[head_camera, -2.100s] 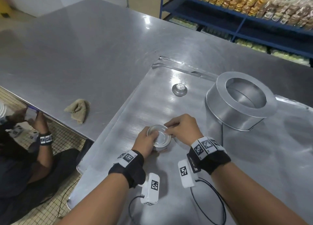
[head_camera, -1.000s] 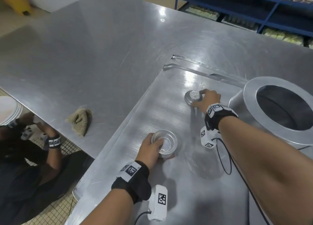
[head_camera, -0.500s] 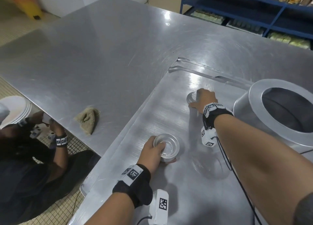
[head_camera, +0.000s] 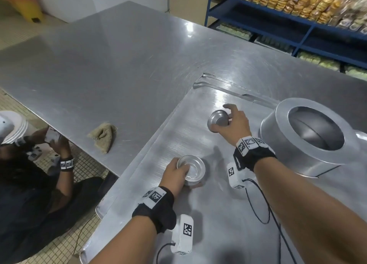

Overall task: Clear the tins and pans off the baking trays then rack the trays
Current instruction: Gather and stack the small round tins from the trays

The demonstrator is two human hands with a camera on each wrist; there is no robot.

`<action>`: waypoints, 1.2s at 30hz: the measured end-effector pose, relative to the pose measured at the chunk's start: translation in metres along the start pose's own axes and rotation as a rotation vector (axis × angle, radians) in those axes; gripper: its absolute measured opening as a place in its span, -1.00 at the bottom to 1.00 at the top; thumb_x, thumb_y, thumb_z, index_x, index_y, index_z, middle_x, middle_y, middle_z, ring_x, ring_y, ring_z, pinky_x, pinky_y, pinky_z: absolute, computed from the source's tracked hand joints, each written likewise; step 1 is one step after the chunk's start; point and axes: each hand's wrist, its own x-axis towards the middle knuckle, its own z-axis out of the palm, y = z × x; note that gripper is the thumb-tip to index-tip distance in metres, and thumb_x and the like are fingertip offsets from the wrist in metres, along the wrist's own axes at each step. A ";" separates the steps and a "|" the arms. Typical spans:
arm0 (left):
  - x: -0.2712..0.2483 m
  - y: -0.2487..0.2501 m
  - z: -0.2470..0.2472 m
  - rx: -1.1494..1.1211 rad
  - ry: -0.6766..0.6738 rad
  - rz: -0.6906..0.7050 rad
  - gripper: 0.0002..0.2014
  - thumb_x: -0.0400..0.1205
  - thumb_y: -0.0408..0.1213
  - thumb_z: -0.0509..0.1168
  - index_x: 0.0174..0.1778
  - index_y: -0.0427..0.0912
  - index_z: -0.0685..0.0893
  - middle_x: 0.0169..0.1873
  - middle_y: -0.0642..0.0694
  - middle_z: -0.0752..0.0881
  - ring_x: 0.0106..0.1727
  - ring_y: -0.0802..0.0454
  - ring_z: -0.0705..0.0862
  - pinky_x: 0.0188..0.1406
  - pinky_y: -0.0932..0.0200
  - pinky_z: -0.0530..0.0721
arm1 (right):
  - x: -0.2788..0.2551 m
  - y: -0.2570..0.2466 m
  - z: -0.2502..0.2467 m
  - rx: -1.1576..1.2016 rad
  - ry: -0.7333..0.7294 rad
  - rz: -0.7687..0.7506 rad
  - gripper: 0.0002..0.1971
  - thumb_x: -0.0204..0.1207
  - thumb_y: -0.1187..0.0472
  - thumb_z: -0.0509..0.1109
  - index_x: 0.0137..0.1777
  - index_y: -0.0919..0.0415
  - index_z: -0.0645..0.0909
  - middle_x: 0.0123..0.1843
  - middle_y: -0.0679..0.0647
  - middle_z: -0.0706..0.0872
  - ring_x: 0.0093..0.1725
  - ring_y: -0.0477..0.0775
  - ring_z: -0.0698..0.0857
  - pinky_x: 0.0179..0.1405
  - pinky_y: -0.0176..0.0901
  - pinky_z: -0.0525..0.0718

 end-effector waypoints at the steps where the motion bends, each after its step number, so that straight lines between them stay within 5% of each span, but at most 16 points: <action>1: -0.003 0.001 0.000 0.008 -0.009 0.003 -0.74 0.32 -0.12 0.39 -0.10 -0.05 0.73 -0.13 -0.19 0.77 0.02 -0.27 0.74 0.15 -0.39 0.70 | -0.015 -0.005 -0.003 0.045 0.001 -0.016 -0.27 0.11 -0.09 0.69 0.31 -0.18 0.50 0.25 0.07 0.51 0.12 0.09 0.69 0.21 -0.02 0.70; 5: -0.013 0.003 0.002 -0.047 -0.051 -0.052 -0.70 0.35 0.05 0.51 -0.10 -0.03 0.77 0.08 -0.34 0.74 0.08 -0.38 0.76 0.11 -0.46 0.70 | -0.079 -0.022 -0.012 0.191 0.011 -0.059 -0.37 0.12 -0.02 0.75 0.18 -0.17 0.55 0.22 0.02 0.52 -0.03 -0.09 0.77 0.07 -0.16 0.79; 7: -0.021 0.007 0.004 -0.105 -0.072 -0.088 -0.56 0.43 0.21 0.48 0.01 -0.07 0.77 0.12 -0.36 0.74 0.11 -0.43 0.75 0.03 -0.38 0.74 | -0.109 -0.025 -0.015 0.245 0.015 -0.083 -0.38 0.11 -0.01 0.76 0.14 -0.16 0.55 0.17 -0.03 0.54 -0.01 -0.09 0.78 0.03 -0.14 0.82; 10: -0.035 0.015 0.007 -0.105 -0.195 -0.080 -0.34 0.41 0.44 0.36 0.14 -0.05 0.79 0.12 -0.32 0.79 0.14 -0.37 0.77 0.15 -0.40 0.70 | -0.149 -0.026 -0.018 0.316 0.035 -0.136 -0.41 0.14 0.12 0.78 0.13 -0.06 0.58 0.14 -0.05 0.60 0.06 -0.12 0.77 0.08 -0.18 0.80; 16: -0.062 0.018 0.019 -0.104 -0.349 -0.052 -0.45 0.61 0.24 0.28 0.23 -0.18 0.73 0.09 -0.35 0.80 0.05 -0.31 0.79 0.11 -0.30 0.75 | -0.207 -0.016 -0.018 0.349 0.070 -0.181 -0.44 0.16 0.19 0.78 0.13 0.08 0.61 0.14 -0.02 0.67 0.19 -0.05 0.75 0.17 -0.11 0.79; 20: -0.075 0.011 0.030 -0.116 -0.357 -0.111 -0.40 0.42 0.07 0.48 0.26 -0.27 0.67 0.15 -0.45 0.74 0.15 -0.44 0.75 0.16 -0.51 0.65 | -0.235 -0.006 -0.019 0.396 0.130 -0.093 -0.42 0.14 0.20 0.79 0.15 0.09 0.63 0.14 -0.06 0.75 0.20 -0.11 0.76 0.20 -0.11 0.78; 24: -0.083 0.004 0.040 -0.057 -0.396 -0.098 -0.63 0.47 -0.18 0.40 0.18 -0.23 0.68 0.13 -0.46 0.74 0.13 -0.45 0.76 0.13 -0.59 0.62 | -0.262 0.005 -0.022 0.452 0.176 -0.046 -0.40 0.16 0.24 0.79 0.20 0.16 0.65 0.21 -0.14 0.78 0.21 -0.19 0.77 0.24 -0.08 0.76; 31: -0.110 -0.011 0.069 0.057 -0.481 -0.069 -0.53 0.35 -0.36 0.26 0.22 -0.21 0.67 0.13 -0.49 0.74 0.12 -0.50 0.74 0.12 -0.56 0.63 | -0.300 0.031 -0.044 0.555 0.135 0.056 -0.34 0.20 0.30 0.76 0.33 0.15 0.64 0.39 -0.20 0.68 0.34 -0.25 0.68 0.33 -0.11 0.70; 33: -0.121 -0.015 0.081 0.089 -0.486 -0.057 -0.58 0.38 -0.36 0.26 0.19 -0.20 0.67 0.10 -0.47 0.74 0.07 -0.45 0.76 0.13 -0.51 0.65 | -0.311 0.039 -0.056 0.578 0.113 0.080 -0.26 0.17 0.31 0.78 0.39 0.14 0.62 0.36 -0.23 0.69 0.33 -0.31 0.66 0.33 -0.17 0.68; 36: -0.140 -0.022 0.101 0.095 -0.523 -0.049 -0.67 0.55 -0.43 0.20 0.22 -0.21 0.66 -0.02 -0.35 0.73 -0.07 -0.27 0.77 -0.16 -0.18 0.79 | -0.328 0.053 -0.076 0.621 0.092 0.118 -0.20 0.15 0.32 0.79 0.43 0.13 0.59 0.25 -0.17 0.74 0.28 -0.36 0.68 0.30 -0.25 0.67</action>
